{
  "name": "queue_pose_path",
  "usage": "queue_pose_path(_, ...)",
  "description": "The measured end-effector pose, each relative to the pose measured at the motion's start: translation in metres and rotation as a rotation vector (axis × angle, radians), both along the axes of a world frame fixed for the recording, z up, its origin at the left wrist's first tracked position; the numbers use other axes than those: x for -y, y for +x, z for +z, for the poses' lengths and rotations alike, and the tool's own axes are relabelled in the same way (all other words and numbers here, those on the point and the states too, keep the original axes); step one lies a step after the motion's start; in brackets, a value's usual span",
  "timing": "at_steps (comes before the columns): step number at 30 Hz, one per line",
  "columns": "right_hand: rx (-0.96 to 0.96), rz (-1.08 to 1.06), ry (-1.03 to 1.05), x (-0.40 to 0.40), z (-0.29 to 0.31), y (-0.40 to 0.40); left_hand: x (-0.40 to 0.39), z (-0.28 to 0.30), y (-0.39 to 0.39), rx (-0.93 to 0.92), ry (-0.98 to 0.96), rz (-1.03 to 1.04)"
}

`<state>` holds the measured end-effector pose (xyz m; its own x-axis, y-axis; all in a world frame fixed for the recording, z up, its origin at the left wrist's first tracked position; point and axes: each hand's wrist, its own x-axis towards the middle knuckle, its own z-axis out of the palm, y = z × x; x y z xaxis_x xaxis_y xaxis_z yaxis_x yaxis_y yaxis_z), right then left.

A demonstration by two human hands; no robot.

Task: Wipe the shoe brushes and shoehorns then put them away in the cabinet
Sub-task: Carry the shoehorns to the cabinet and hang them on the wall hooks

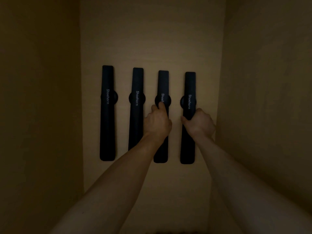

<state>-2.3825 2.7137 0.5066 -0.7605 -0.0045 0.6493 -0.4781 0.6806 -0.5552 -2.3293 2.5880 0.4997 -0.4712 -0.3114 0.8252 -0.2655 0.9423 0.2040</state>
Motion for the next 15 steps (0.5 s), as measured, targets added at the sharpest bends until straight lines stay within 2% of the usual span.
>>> queue_pose_path(3,0.018,0.031,-0.010,-0.004,0.001,0.000,0.001,0.000,0.009,0.019,-0.019,-0.023)
queue_pose_path(5,0.022,0.059,-0.026,-0.007,0.000,0.000,0.008,0.001,0.022,-0.056,-0.029,-0.024)
queue_pose_path(8,-0.036,0.046,-0.066,-0.010,-0.003,0.004,0.032,0.003,0.043,-0.169,-0.086,0.098)
queue_pose_path(10,-0.133,0.005,-0.105,-0.008,-0.007,0.009,0.050,0.003,0.054,-0.218,-0.053,0.167)
queue_pose_path(15,-0.248,0.056,-0.133,0.012,-0.014,0.026,0.068,0.002,0.050,-0.143,0.077,0.166)
